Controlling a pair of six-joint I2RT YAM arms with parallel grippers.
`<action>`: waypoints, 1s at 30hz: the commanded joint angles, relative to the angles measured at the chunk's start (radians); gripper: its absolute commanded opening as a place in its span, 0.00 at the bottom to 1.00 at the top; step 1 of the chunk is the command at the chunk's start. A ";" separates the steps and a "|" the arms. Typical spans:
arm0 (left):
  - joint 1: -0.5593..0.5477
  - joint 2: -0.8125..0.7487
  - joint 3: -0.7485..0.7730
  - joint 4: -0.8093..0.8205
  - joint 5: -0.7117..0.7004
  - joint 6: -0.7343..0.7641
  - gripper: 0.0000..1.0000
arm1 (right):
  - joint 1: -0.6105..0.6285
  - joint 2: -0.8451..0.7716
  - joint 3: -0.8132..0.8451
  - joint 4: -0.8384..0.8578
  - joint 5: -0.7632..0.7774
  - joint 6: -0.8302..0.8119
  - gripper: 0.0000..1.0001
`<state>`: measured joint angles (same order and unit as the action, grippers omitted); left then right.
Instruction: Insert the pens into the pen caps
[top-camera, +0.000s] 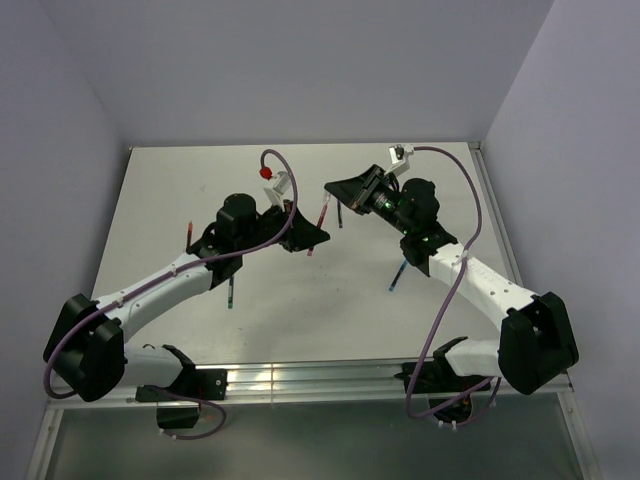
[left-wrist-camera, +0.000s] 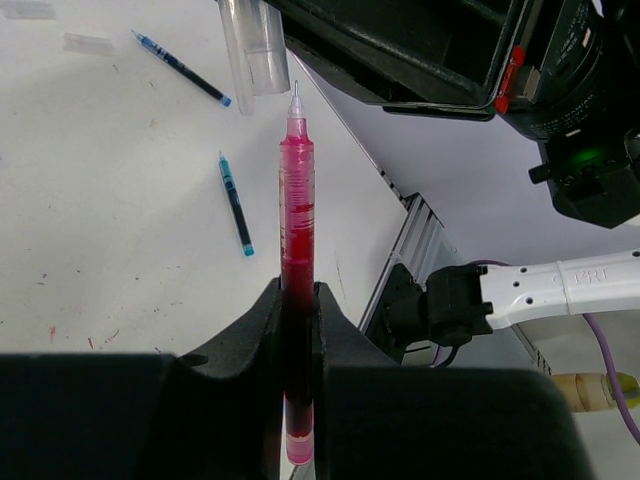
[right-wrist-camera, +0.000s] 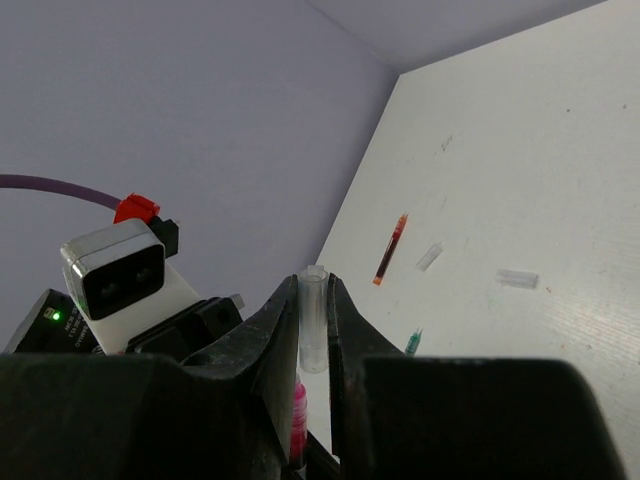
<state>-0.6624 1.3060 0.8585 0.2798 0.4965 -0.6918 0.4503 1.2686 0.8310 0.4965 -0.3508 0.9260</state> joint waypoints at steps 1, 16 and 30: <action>0.004 -0.014 0.016 0.036 0.025 0.017 0.00 | -0.013 -0.005 0.036 0.022 0.016 -0.018 0.00; -0.016 0.027 0.036 0.013 0.047 0.025 0.00 | -0.027 -0.020 0.039 0.014 0.016 -0.021 0.00; -0.016 0.003 0.033 0.004 0.020 0.038 0.00 | -0.025 -0.018 0.036 0.013 0.012 -0.021 0.00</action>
<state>-0.6735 1.3392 0.8585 0.2623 0.5194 -0.6872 0.4313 1.2686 0.8314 0.4858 -0.3412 0.9192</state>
